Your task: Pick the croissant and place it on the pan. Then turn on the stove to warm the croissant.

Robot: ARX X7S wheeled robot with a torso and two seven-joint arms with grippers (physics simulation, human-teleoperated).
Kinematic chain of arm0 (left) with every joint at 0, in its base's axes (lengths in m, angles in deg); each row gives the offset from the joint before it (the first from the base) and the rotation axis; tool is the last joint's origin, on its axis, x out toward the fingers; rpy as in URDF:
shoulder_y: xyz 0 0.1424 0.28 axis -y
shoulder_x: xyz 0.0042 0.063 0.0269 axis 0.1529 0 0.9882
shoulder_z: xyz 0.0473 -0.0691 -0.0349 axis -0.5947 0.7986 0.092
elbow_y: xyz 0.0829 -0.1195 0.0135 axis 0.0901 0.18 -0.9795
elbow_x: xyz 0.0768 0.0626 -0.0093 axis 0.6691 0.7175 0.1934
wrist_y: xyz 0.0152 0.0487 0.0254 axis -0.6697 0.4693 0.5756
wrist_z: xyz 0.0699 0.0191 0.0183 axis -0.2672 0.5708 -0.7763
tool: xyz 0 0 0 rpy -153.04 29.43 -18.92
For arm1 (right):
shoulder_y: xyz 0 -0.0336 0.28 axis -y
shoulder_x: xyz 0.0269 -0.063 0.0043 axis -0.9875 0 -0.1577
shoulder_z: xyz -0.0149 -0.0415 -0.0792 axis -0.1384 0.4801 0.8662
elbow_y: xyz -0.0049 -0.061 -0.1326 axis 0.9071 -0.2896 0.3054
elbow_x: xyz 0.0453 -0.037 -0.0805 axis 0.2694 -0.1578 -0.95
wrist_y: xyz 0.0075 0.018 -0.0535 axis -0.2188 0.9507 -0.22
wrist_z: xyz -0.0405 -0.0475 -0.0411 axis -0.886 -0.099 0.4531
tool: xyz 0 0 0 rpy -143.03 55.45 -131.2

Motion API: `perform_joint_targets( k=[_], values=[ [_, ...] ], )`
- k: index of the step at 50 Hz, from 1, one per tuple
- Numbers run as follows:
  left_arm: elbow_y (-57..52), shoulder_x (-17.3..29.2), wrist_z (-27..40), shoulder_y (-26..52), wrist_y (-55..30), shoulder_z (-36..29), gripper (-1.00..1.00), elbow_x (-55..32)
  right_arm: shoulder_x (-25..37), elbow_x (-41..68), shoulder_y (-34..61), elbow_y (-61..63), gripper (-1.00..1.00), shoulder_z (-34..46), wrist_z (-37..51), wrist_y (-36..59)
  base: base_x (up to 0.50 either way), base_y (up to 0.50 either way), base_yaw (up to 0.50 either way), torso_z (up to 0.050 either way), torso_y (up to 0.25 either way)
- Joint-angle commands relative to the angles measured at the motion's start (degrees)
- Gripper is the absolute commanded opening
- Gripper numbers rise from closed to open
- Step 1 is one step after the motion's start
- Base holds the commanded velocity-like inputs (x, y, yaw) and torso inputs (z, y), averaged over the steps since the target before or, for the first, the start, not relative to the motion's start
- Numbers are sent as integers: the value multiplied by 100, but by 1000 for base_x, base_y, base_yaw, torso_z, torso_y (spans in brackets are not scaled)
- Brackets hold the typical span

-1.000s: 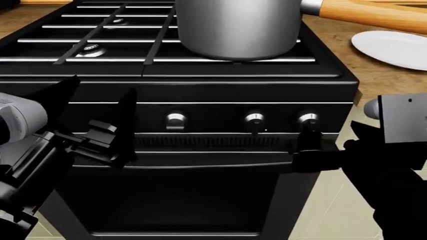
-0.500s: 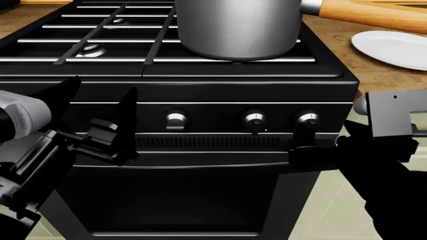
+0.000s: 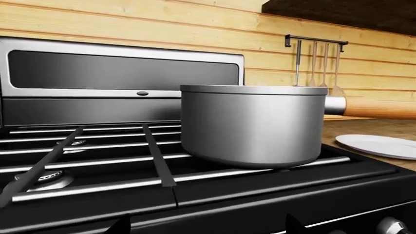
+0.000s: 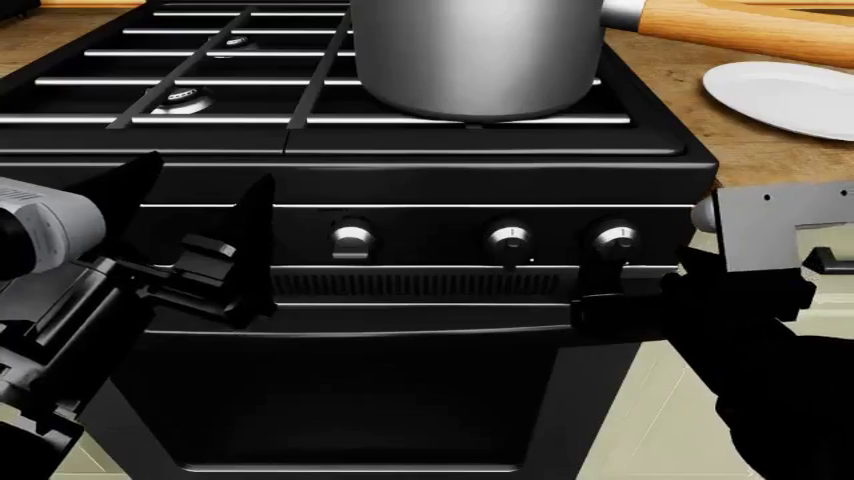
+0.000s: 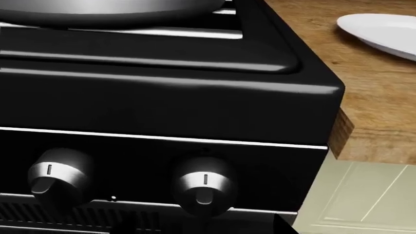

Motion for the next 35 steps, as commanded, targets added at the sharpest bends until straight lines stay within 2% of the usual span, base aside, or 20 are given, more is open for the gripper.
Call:
perform_joint_targets(
  k=[1,35],
  values=[
    [17,-6,-9,2,13,-36,100,30,-29,-149,-95,-71,100,27,-127,-59,0,0,0,0,0],
    [72,-6,-48,-40,80,-76,100,110,-205,-701,-124,-318,100,208,-578,-186,0,0,0,0,0]
  ],
)
